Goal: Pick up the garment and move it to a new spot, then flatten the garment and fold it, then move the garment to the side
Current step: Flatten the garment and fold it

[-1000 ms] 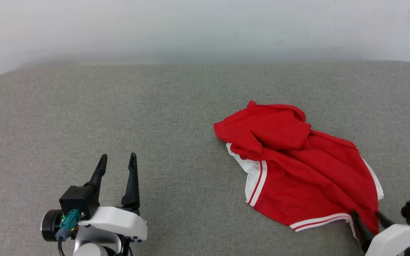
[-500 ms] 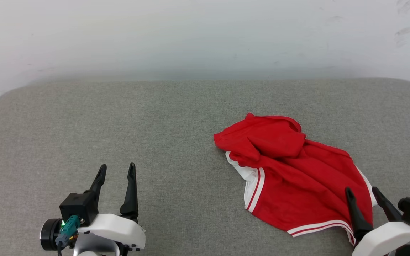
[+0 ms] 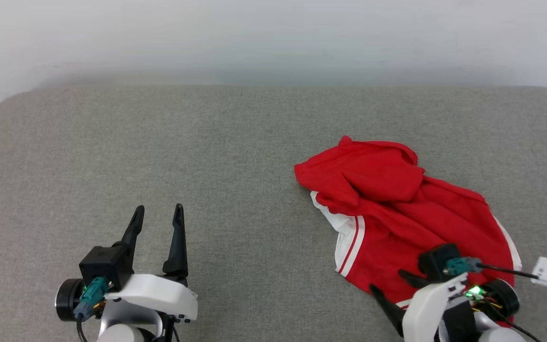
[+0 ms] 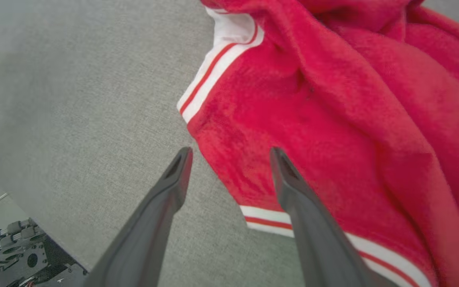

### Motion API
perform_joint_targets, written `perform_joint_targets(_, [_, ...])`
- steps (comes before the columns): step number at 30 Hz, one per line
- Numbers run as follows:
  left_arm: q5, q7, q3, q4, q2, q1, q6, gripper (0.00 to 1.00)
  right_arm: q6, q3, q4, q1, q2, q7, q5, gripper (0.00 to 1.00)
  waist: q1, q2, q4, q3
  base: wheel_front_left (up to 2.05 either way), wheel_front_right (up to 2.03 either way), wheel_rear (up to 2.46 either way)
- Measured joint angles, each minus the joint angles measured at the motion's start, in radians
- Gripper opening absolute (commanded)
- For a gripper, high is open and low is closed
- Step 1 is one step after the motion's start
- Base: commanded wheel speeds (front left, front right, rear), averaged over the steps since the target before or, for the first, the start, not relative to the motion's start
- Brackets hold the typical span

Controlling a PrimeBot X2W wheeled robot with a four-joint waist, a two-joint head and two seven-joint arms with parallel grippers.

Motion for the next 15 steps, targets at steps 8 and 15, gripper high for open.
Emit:
perform_joint_targets(8, [-0.007,-0.016,-0.002,0.016,-0.019,-0.022,-0.007,1.0,0.0,0.172,0.114,-0.114,-0.058,0.043,0.095,1.0,0.0,0.0,0.031,0.045,0.0,0.0,0.0])
perform_joint_targets(15, [-0.007,-0.026,-0.004,0.042,-0.026,-0.042,-0.018,1.0,0.0,0.242,0.273,-0.195,-0.06,0.063,0.135,1.0,0.0,0.0,0.041,0.063,0.0,0.0,0.0])
